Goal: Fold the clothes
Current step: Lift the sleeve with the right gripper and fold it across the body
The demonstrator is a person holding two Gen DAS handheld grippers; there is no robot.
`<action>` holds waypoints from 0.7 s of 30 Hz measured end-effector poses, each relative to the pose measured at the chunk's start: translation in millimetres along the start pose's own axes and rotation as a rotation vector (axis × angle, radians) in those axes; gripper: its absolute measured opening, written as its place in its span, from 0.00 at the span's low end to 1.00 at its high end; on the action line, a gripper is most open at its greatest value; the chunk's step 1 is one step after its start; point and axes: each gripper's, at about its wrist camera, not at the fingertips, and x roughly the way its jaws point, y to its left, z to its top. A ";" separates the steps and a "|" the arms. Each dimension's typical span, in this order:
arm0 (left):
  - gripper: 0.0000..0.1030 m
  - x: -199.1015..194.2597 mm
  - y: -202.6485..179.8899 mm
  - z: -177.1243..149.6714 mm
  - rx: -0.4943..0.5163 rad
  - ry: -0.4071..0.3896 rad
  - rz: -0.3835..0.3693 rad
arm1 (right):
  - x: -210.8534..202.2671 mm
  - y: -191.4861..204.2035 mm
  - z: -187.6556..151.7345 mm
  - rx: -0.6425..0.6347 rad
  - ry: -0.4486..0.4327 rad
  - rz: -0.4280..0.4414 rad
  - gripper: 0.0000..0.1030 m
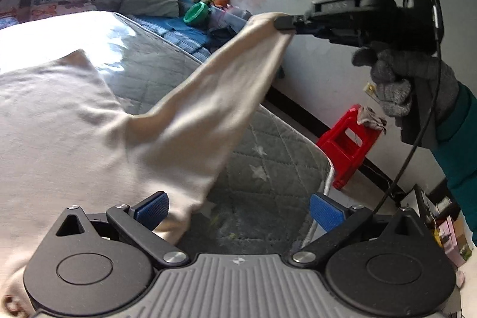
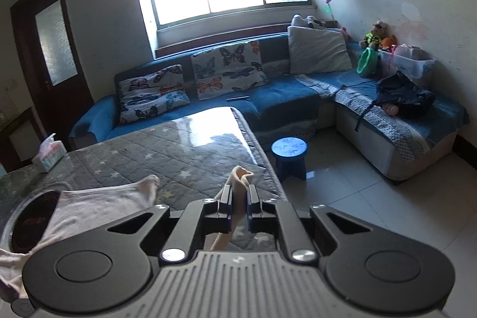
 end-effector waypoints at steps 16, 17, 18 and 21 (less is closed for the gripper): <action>1.00 -126.5 85.9 -26.1 -0.205 -0.212 0.318 | -11.3 145.0 27.4 -0.232 0.018 0.285 0.08; 1.00 -134.0 91.5 -29.8 -0.224 -0.222 0.333 | -9.7 156.5 26.2 -0.247 0.025 0.306 0.08; 1.00 -141.4 96.9 -33.5 -0.242 -0.232 0.347 | -7.2 171.1 23.7 -0.266 0.037 0.330 0.08; 1.00 -157.4 108.4 -43.6 -0.289 -0.257 0.378 | 0.8 206.5 13.5 -0.309 0.072 0.394 0.08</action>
